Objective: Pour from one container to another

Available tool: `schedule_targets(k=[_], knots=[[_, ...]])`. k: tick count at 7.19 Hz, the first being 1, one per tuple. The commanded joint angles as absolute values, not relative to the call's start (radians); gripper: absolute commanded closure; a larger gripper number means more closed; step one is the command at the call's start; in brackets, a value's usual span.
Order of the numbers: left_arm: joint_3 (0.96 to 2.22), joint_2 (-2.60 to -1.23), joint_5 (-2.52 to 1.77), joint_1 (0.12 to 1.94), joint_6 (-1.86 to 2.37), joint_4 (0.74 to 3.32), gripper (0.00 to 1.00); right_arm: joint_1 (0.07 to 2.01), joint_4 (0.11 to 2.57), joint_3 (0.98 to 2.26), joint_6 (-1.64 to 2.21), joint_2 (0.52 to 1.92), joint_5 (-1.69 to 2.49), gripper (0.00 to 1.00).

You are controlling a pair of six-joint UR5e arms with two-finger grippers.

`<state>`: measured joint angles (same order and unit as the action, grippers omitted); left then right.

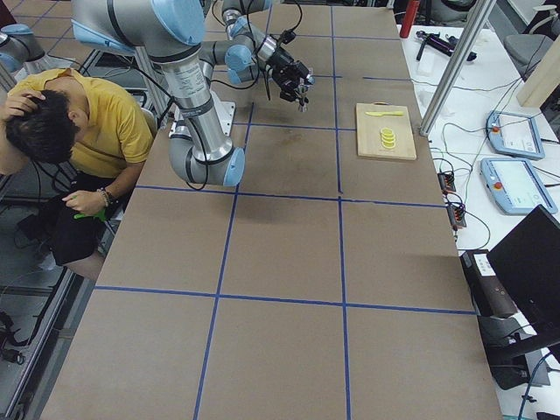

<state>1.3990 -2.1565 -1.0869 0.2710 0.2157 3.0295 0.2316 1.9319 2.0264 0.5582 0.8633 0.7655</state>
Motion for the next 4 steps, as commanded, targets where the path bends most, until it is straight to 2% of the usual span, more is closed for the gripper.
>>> schedule_targets(k=[1, 4], knots=[[1.399, -2.157, -1.088, 0.270, 0.216, 3.030, 1.00, 0.233, 1.966, 2.025, 0.535, 0.847, 0.753, 1.00], [1.399, -2.157, -1.088, 0.270, 0.216, 3.030, 1.00, 0.241, 1.973, 2.025, 0.491, 0.845, 0.741, 1.00]])
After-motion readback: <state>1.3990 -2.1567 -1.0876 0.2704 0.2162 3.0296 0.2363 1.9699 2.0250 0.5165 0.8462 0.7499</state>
